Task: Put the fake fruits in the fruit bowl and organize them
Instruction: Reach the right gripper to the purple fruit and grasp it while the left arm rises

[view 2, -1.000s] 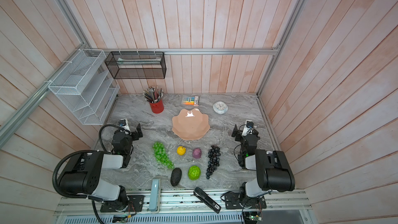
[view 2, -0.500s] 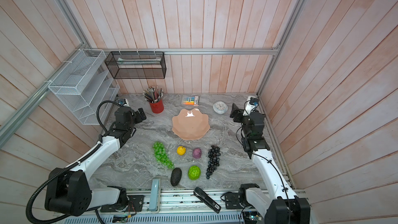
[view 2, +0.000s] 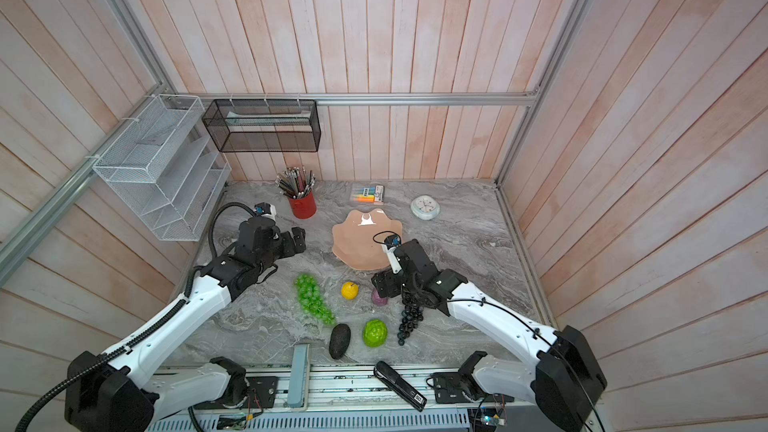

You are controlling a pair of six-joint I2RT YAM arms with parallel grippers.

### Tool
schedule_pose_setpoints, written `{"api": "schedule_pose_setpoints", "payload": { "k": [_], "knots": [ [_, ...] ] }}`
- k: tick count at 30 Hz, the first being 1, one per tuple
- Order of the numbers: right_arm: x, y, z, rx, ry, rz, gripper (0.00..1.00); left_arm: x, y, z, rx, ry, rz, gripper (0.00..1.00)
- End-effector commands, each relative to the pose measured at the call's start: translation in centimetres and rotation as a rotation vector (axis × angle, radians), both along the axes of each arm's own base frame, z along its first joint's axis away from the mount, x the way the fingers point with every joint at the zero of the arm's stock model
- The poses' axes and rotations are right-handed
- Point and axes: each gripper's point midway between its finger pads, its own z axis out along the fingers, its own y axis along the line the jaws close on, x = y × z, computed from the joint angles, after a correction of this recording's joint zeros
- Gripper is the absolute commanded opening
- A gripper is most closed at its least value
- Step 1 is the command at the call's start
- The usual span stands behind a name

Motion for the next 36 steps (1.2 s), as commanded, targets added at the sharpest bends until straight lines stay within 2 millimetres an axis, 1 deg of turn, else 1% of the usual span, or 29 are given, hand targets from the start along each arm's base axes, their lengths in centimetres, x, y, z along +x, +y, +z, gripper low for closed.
{"api": "schedule_pose_setpoints", "payload": {
  "k": [1,3,6,9,12,16,21,24,27,31,34,36],
  "knots": [
    [-0.1,0.2,-1.3,-0.064,0.054,0.031,0.85,0.3,0.6,1.3,-0.010,-0.041,0.041,1.00],
    [-0.1,0.5,-2.5,-0.078,0.079,0.047,0.86,0.4,0.6,1.2,-0.012,-0.044,0.047,1.00],
    [-0.1,1.4,-3.8,-0.067,0.093,0.086,0.86,0.6,0.5,1.0,-0.028,-0.045,0.052,1.00],
    [0.2,1.9,-5.0,-0.081,0.108,0.107,0.85,0.8,0.2,0.8,-0.031,-0.040,0.039,1.00],
    [0.6,2.1,-6.2,-0.108,0.119,0.116,0.84,0.8,0.3,0.8,-0.021,-0.034,0.043,1.00],
    [1.1,2.3,-7.1,-0.131,0.113,0.124,0.82,0.8,0.3,1.2,-0.026,-0.038,0.038,1.00],
    [1.2,2.6,-8.0,-0.143,0.133,0.141,0.75,0.6,0.6,1.3,-0.023,-0.041,0.045,1.00],
    [0.9,2.6,-8.2,-0.138,0.146,0.143,0.68,0.5,0.7,1.2,-0.025,-0.037,0.048,1.00],
    [0.7,2.3,-8.3,-0.143,0.152,0.139,0.65,0.4,0.8,1.3,-0.029,-0.041,0.052,1.00],
    [0.3,2.2,-8.2,-0.138,0.158,0.140,0.56,0.4,0.9,1.4,-0.029,-0.043,0.054,1.00],
    [0.4,2.2,-7.3,-0.126,0.146,0.137,0.52,0.4,0.9,1.4,-0.031,-0.041,0.056,1.00],
    [0.6,2.3,-5.9,-0.114,0.130,0.135,0.49,0.3,1.0,1.4,-0.031,-0.039,0.060,1.00]
  ]
}}
